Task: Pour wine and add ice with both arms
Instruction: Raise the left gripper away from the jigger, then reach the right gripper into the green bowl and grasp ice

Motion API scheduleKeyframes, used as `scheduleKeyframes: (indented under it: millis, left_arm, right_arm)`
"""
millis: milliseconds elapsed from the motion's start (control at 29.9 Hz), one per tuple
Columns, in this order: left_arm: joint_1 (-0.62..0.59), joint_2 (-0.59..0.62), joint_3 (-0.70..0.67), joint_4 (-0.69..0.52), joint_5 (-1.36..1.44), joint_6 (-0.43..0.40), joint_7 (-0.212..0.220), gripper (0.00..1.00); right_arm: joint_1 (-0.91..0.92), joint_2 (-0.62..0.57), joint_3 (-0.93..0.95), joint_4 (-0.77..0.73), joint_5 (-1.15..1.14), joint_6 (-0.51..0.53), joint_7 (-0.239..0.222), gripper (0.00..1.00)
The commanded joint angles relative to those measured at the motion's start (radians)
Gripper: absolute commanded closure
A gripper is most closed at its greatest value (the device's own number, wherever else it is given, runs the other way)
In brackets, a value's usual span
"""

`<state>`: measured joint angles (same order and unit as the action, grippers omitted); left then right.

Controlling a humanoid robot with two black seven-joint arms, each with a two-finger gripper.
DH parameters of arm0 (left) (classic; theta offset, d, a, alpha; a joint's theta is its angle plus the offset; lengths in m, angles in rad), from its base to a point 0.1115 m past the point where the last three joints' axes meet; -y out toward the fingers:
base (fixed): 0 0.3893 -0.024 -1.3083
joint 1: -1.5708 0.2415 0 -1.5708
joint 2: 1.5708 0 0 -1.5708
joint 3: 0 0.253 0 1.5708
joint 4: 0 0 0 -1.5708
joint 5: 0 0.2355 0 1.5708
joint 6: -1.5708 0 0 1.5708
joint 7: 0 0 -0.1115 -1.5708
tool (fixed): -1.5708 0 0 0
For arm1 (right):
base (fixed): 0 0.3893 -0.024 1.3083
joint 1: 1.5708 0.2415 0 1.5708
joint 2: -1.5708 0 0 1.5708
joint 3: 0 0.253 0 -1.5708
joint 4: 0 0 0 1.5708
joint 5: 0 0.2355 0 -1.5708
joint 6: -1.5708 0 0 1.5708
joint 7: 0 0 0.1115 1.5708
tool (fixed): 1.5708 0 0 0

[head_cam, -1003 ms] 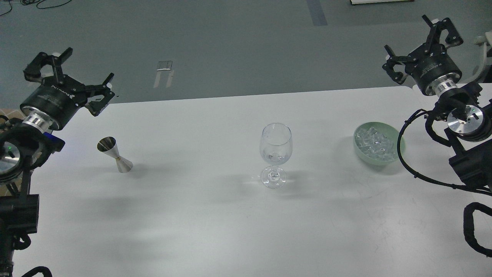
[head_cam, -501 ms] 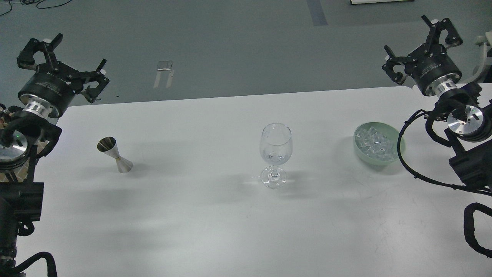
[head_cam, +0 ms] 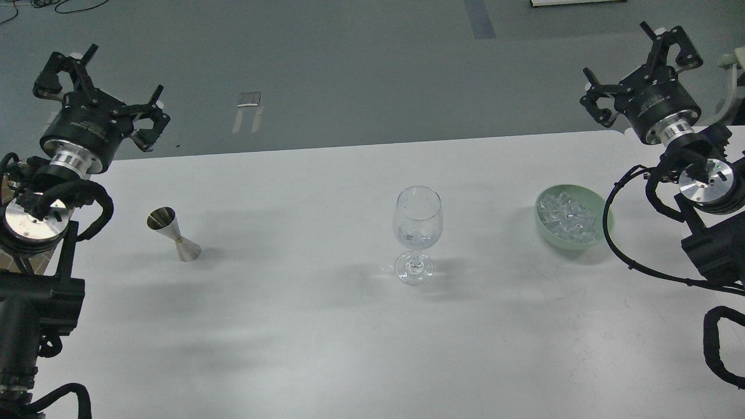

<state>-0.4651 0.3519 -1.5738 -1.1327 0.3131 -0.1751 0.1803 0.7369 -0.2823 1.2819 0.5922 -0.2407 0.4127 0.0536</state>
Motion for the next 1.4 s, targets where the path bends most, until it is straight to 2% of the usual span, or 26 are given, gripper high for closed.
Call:
scheduleKeyframes:
  millis: [0, 267, 468, 702, 802, 936, 1136, 1370]
  left_arm:
    - [0.014, -0.007, 0.006, -0.016, -0.002, -0.009, -0.007, 0.02]
    - [0.013, 0.002, 0.009, -0.009, -0.005, 0.0, -0.007, 0.02]
    - [0.002, 0.002, 0.054, 0.077, 0.012, 0.0, -0.038, 0.02]
    - [-0.038, 0.004, 0.089, 0.16, 0.072, -0.009, -0.051, 0.02]
    - [-0.085, 0.001, 0.101, 0.208, 0.081, 0.002, -0.065, 0.02]
    - [-0.09, 0.001, 0.103, 0.209, 0.086, 0.0, -0.07, 0.02]
    - [-0.084, -0.004, 0.101, 0.203, 0.078, -0.01, -0.07, 0.02]
    - [-0.09, -0.054, 0.098, 0.199, 0.075, -0.001, -0.068, 0.02]
  right_arm:
    - [0.007, 0.0, -0.001, 0.0, -0.002, 0.0, 0.0, 0.0]
    - [0.01, 0.0, -0.001, 0.0, -0.002, -0.002, 0.0, 0.0]
    - [0.021, -0.023, -0.041, 0.0, -0.043, -0.002, 0.003, 0.0]
    - [0.033, -0.047, -0.059, 0.014, -0.055, -0.002, 0.003, 0.0]
    - [0.051, -0.072, -0.085, 0.02, -0.145, 0.0, 0.006, 0.0]
    - [0.053, -0.118, -0.113, 0.054, -0.227, 0.0, 0.006, 0.0]
    - [0.091, -0.136, -0.193, 0.095, -0.334, 0.003, 0.006, 0.0]
    - [0.208, -0.212, -0.417, 0.092, -0.457, 0.003, 0.008, 0.0]
